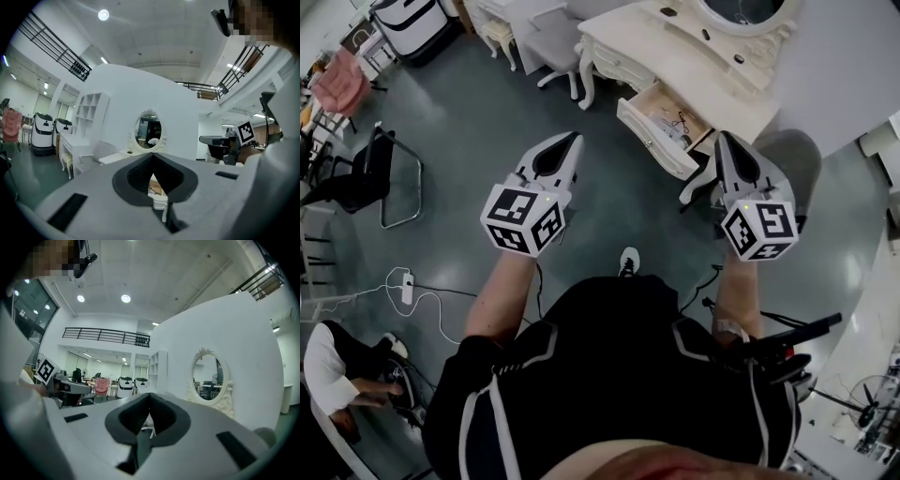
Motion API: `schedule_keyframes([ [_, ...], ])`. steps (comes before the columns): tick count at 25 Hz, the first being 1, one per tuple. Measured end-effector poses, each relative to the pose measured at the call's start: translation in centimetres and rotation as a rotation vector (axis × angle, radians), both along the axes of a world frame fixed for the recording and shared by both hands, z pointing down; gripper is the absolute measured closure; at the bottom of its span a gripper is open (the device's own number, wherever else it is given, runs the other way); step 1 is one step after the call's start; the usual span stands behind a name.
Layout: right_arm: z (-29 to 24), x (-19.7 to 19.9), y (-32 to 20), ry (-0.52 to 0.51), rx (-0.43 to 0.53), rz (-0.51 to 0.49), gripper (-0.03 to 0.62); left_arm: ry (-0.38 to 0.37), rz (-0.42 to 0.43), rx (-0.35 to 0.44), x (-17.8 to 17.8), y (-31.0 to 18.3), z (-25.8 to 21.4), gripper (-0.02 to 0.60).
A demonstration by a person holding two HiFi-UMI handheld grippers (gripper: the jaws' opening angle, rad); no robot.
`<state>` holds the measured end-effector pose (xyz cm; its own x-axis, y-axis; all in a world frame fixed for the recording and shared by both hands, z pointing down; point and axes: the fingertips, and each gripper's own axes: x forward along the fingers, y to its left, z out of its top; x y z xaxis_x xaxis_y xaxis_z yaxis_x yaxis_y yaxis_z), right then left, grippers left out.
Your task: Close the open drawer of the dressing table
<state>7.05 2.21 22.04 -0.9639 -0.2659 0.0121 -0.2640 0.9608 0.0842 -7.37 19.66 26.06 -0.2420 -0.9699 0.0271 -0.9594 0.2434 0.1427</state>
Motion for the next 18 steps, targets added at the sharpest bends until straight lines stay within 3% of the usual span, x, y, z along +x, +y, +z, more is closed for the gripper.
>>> schedule_keyframes([
  [9, 1.0, -2.9, -9.4, 0.024, -0.021, 0.002, 0.591, 0.008, 0.017, -0.023, -3.6, -10.9, 0.2, 0.578],
  [13, 1.4, -3.0, -13.0, 0.032, -0.041, 0.001, 0.591, 0.038, 0.066, 0.002, -3.8, -15.5, 0.3, 0.578],
  [18, 2.0, -2.4, -17.3, 0.027, -0.021, 0.015, 0.59, 0.012, 0.102, -0.026, -3.4, -21.3, 1.2, 0.578],
])
